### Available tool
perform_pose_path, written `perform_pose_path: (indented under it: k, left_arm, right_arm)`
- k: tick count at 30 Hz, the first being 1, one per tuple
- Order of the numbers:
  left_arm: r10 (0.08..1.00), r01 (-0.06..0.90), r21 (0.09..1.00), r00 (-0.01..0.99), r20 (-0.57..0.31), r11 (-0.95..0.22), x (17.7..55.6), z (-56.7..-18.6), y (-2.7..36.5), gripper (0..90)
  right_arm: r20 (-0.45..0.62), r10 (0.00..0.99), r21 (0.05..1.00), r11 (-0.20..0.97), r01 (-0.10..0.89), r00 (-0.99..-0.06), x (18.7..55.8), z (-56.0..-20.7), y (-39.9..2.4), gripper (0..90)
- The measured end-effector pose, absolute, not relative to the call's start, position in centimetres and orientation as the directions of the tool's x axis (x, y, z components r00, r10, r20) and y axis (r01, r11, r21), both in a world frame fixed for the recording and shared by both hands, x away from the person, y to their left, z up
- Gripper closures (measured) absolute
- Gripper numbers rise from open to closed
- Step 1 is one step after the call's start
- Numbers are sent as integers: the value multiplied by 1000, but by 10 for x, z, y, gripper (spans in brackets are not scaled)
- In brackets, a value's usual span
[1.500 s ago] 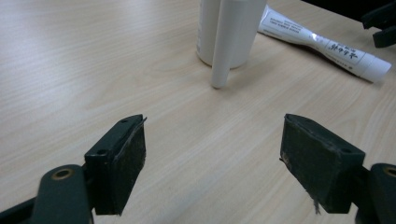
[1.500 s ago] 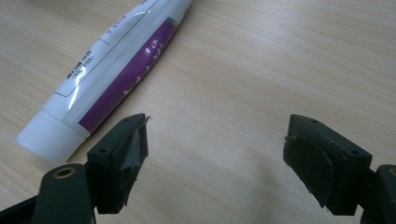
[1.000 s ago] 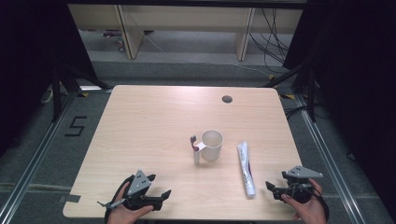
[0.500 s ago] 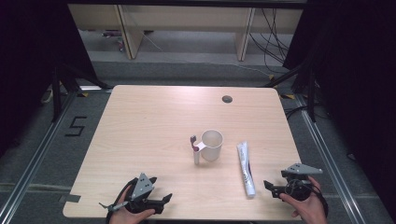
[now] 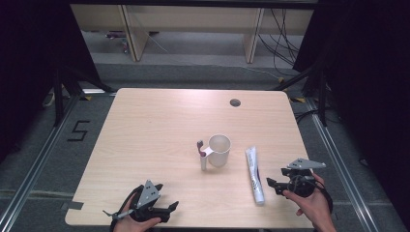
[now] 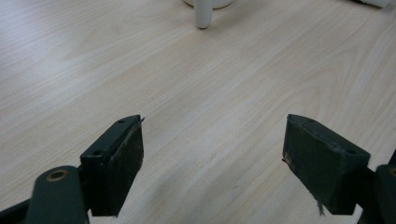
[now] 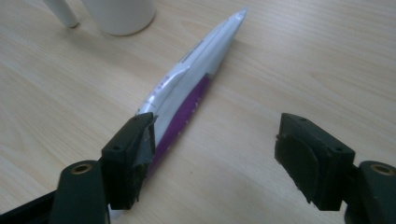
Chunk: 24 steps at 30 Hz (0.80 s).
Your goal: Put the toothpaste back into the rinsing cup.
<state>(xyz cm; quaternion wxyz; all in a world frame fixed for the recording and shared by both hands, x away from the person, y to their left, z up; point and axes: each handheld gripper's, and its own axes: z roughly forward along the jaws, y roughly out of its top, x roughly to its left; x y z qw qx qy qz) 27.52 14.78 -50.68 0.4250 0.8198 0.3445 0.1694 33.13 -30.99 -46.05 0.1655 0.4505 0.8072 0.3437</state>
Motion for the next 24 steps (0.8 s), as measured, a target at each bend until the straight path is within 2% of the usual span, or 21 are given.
perform_pose_path:
  k: [5,7,9,10,15,16,24]
  left_arm:
    - [708,420,815,706,-16,-400,275,-507,148,201]
    - [707,420,814,707,-18,-400,275,-507,148,201]
    - [713,423,817,700,-21,-391,275,-507,147,201]
    - [711,421,819,703,-22,-391,275,-507,147,201]
    - [706,414,809,708,1,-416,276,-507,149,201]
    - [708,417,810,706,-2,-413,275,-506,148,201]
    - [709,420,809,705,-5,-412,275,-506,148,201]
  right_arm:
    - [60,849,664,358,656,-525,340,-455,-292,325]
    - [44,835,666,385,639,-549,346,-457,-287,323]
    - [82,843,638,365,678,-531,347,-459,-277,318]
    - [47,833,645,395,654,-551,351,-460,-276,314]
    - [65,837,612,397,684,-544,358,-461,-263,304]
    - [47,831,628,407,663,-555,360,-463,-262,304]
    - [46,844,554,423,717,-534,368,-469,-248,317]
